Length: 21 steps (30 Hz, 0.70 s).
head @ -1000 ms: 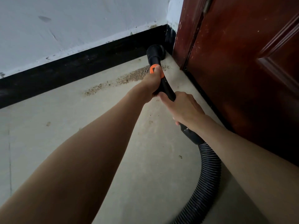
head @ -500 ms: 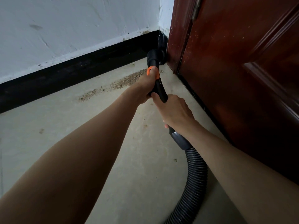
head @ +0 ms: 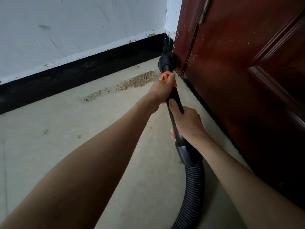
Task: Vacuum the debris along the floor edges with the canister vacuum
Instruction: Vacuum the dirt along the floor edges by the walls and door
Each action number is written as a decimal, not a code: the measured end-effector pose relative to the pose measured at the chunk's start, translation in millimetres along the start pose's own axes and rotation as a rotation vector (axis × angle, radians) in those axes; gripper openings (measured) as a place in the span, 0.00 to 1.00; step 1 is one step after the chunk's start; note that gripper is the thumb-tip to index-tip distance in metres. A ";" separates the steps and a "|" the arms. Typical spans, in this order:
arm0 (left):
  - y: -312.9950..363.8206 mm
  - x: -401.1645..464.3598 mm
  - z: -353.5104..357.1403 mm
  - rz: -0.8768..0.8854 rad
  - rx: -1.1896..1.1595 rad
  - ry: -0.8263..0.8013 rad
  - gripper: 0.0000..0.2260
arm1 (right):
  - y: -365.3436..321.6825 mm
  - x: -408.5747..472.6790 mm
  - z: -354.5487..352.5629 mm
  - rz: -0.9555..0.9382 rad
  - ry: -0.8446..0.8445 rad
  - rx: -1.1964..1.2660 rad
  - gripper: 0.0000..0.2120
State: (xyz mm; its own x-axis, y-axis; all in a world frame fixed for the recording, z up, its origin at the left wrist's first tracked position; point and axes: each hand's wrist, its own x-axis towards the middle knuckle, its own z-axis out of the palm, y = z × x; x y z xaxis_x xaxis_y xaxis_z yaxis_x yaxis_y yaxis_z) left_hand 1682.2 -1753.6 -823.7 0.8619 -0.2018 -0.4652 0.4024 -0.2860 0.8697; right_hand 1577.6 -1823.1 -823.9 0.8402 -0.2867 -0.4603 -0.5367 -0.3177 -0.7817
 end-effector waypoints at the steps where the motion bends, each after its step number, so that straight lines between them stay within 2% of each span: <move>1: 1.4 -2.1 1.6 0.015 0.010 0.001 0.18 | 0.7 -0.9 -1.5 0.017 -0.007 0.056 0.25; 5: 6.6 -9.5 6.6 0.076 0.079 -0.009 0.19 | 3.3 -6.5 -7.7 0.087 -0.048 0.258 0.26; 10: 10.2 -14.8 12.4 0.059 0.083 -0.058 0.20 | 6.7 -13.3 -12.3 0.196 -0.086 0.433 0.26; 17: 13.6 -17.1 20.2 -0.010 0.048 -0.107 0.17 | 13.3 -16.1 -15.5 0.238 -0.178 0.616 0.35; 21: 14.8 -13.4 20.2 -0.018 0.029 -0.094 0.19 | 11.1 -10.8 -13.5 0.225 -0.226 0.674 0.27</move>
State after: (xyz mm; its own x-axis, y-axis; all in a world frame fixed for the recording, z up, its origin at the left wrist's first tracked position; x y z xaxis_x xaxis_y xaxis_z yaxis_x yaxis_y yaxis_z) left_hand 1670.4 -1774.1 -807.8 0.8210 -0.2834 -0.4956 0.4077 -0.3168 0.8564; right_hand 1561.6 -1835.8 -821.9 0.7499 -0.0639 -0.6584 -0.5948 0.3705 -0.7134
